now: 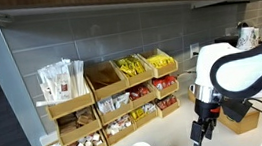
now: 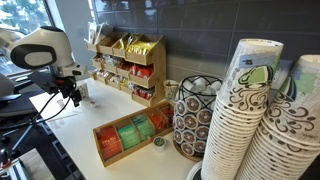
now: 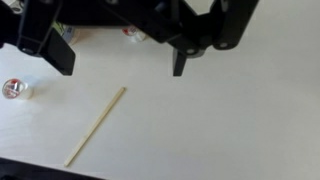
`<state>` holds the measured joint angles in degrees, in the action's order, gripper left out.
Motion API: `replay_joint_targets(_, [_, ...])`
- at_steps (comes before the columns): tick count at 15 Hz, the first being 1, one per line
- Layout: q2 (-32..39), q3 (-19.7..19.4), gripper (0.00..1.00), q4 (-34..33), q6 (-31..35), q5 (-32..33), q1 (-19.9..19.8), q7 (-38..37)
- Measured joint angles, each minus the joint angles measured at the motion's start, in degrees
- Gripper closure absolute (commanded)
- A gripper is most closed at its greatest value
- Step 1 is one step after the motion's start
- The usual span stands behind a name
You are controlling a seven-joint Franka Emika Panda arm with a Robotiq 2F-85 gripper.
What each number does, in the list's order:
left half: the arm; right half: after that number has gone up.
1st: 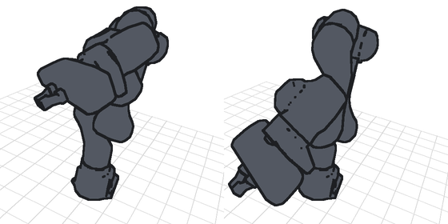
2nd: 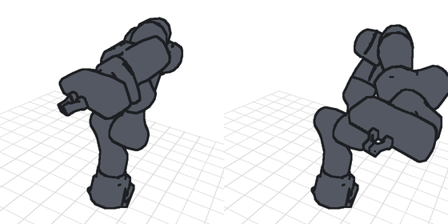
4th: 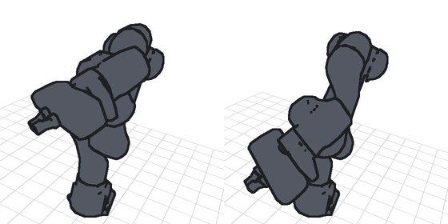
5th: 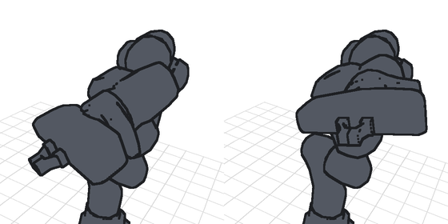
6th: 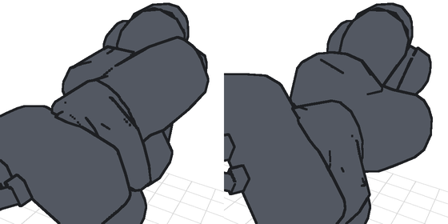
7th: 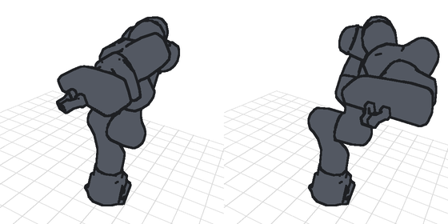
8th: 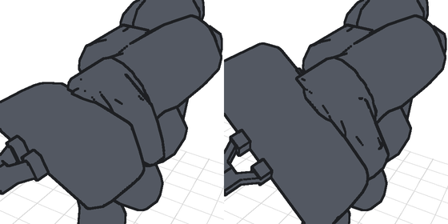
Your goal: Pick up the chop stick and put it in the paper cup
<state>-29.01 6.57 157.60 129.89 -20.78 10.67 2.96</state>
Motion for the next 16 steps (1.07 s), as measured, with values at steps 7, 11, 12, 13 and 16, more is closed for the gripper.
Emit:
replay_joint_targets(7, [3.1, 2.3, 0.00, -0.1, 5.6, -0.3, 1.5, -4.0])
replay_joint_targets(11, [4.0, 3.9, 0.00, 0.0, 5.6, 2.5, 1.6, -6.0])
replay_joint_targets(12, [4.6, 4.7, 0.00, 0.0, 5.6, 3.0, 1.8, -6.7])
replay_joint_targets(13, [5.2, 5.5, 0.00, 0.0, 5.6, 3.2, 2.1, -7.5])
replay_joint_targets(16, [7.3, 7.9, 0.00, 0.0, 5.6, 4.0, 3.0, -10.7])
